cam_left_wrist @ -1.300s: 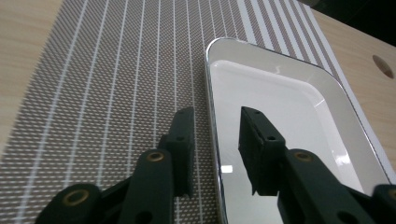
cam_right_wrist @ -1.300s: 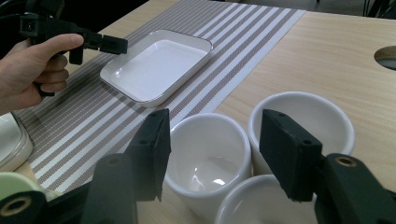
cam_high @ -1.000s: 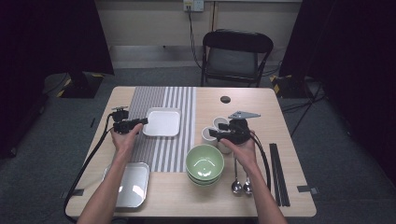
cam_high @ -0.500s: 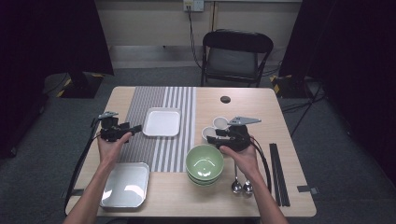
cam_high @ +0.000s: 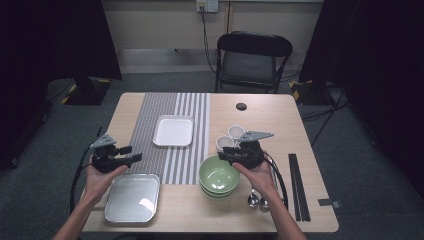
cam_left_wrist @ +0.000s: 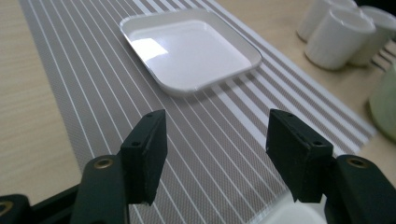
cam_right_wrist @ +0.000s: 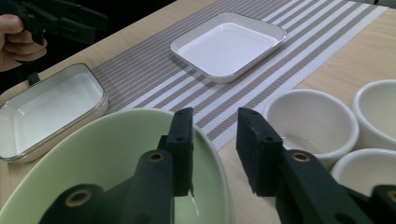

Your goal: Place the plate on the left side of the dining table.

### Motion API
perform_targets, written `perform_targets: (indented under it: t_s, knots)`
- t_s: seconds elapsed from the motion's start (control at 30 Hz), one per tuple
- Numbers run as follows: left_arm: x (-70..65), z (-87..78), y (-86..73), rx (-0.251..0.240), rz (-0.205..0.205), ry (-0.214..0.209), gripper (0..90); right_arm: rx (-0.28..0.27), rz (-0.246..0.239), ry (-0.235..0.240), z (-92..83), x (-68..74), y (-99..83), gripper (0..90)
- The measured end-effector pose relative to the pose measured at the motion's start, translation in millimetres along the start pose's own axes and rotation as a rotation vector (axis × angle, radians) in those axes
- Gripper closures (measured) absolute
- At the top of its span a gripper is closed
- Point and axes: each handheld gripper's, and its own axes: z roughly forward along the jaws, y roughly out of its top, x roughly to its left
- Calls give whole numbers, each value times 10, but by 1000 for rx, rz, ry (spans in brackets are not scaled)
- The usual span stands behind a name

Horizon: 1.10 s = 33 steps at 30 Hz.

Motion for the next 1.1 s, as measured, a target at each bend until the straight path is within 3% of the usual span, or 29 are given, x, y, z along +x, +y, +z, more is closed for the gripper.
perform_targets:
  t_s: [0.07, 0.13, 0.2, 0.27, 0.5, 0.57, 0.67, 0.73, 0.9, 1.1]
  knots:
    - [-62, -56, -85, -13, -5, -35, 400, 2, -8, 15, 12, 11, -12, 692]
    - [-108, -93, -150, -9, 20, -28, 427, -7, 0, 17, 18, 8, -18, 744]
    - [-146, -119, -214, -10, 22, -50, 428, -12, 8, 28, 26, 0, -21, 758]
    - [-172, -133, -263, -6, -10, -73, 428, -16, 2, 37, 35, 5, -23, 776]
    - [-427, -134, -307, 0, 23, -135, 436, -26, 5, 37, 19, 1, -25, 791]
    - [-501, -132, -296, -8, 55, -127, 434, -26, 5, 38, 21, 1, -27, 791]
    - [-562, -87, -249, -8, 29, -175, 420, -26, 8, 42, 19, -7, -30, 791]
    - [-607, -44, -227, -12, 57, -147, 417, -20, 9, 43, 20, -9, -30, 785]
    - [-715, -14, -132, -19, 76, -177, 417, -15, 19, 50, 16, -26, -35, 785]
    - [-988, 127, 77, -40, 127, -256, 439, 7, -1, 45, -68, -23, -6, 790]
